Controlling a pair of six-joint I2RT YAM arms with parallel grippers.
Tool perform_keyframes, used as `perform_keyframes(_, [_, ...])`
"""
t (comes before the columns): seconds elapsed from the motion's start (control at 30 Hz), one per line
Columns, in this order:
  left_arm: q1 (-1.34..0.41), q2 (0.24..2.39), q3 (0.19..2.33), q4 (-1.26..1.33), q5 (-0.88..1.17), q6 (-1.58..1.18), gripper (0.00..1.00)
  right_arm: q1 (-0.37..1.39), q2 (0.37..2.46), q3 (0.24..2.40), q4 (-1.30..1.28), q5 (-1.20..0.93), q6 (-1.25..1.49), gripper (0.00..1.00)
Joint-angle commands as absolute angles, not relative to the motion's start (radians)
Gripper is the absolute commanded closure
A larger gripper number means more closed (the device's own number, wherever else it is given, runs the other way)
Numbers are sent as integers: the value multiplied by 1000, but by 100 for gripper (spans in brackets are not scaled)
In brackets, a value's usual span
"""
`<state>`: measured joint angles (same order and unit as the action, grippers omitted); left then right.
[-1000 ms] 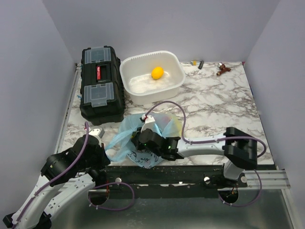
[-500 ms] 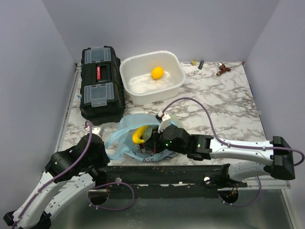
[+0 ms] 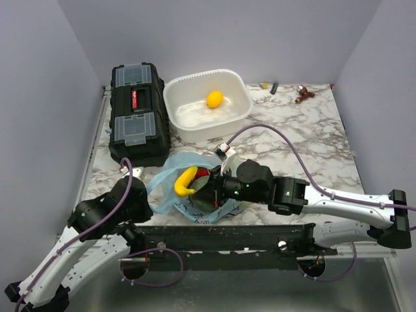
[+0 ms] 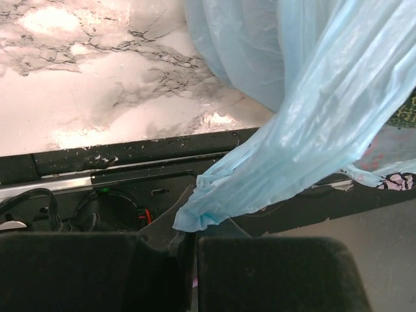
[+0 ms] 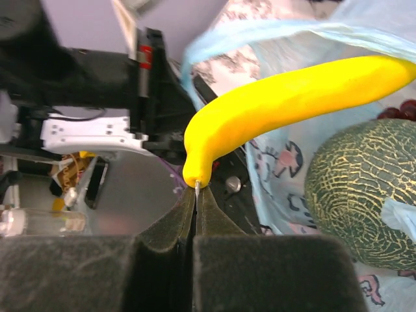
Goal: Take the fake fruits out of the plastic bag
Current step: Take out the fake fruit from the plastic bag, then place the fake fruit in the bin.
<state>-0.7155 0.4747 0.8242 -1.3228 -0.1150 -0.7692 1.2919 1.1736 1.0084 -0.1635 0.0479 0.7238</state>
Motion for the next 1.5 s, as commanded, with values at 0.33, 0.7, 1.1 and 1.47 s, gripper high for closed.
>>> perform_keyframes(0.33, [-719, 518, 819, -1287, -147, -745, 100, 1291, 1241, 1414, -219, 156, 617, 99])
perform_keyframes(0.7, [-719, 489, 816, -1280, -155, -748, 100, 1045, 1458, 1592, -249, 480, 401, 99])
perform_keyframes(1.1, [-718, 438, 813, -1274, -150, -747, 100, 749, 2000, 1855, -170, -25, 249, 99])
perform_keyframes(1.47, [-719, 441, 812, -1270, -130, -739, 100, 749, 2414, 2397, -447, 22, 193, 45])
